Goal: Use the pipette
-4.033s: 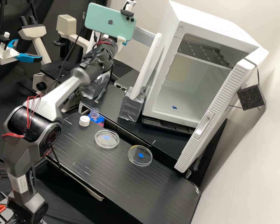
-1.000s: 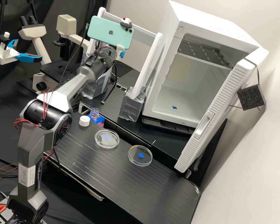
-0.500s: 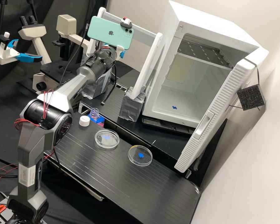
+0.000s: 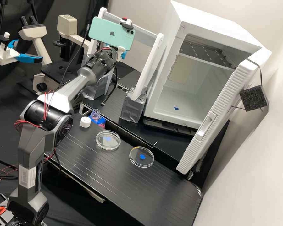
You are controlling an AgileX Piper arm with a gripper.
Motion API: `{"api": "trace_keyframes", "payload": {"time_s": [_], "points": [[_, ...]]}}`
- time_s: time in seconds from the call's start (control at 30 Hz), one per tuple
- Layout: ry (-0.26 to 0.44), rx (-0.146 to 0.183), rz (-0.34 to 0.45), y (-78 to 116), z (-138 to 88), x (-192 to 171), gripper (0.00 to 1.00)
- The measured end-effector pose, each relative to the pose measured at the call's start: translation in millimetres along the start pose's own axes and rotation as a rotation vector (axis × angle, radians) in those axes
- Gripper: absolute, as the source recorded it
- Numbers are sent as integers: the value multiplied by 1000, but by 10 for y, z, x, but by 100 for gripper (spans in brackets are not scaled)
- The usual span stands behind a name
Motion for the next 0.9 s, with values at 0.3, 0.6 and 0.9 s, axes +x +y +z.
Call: {"api": "trace_keyframes", "payload": {"time_s": [0.3,0.6,0.9], "points": [[0,-11,18,16,0,0,100],[-18,-2,30,-45,83,-27,100],[71,55,92,-104,139,-509,100]]}}
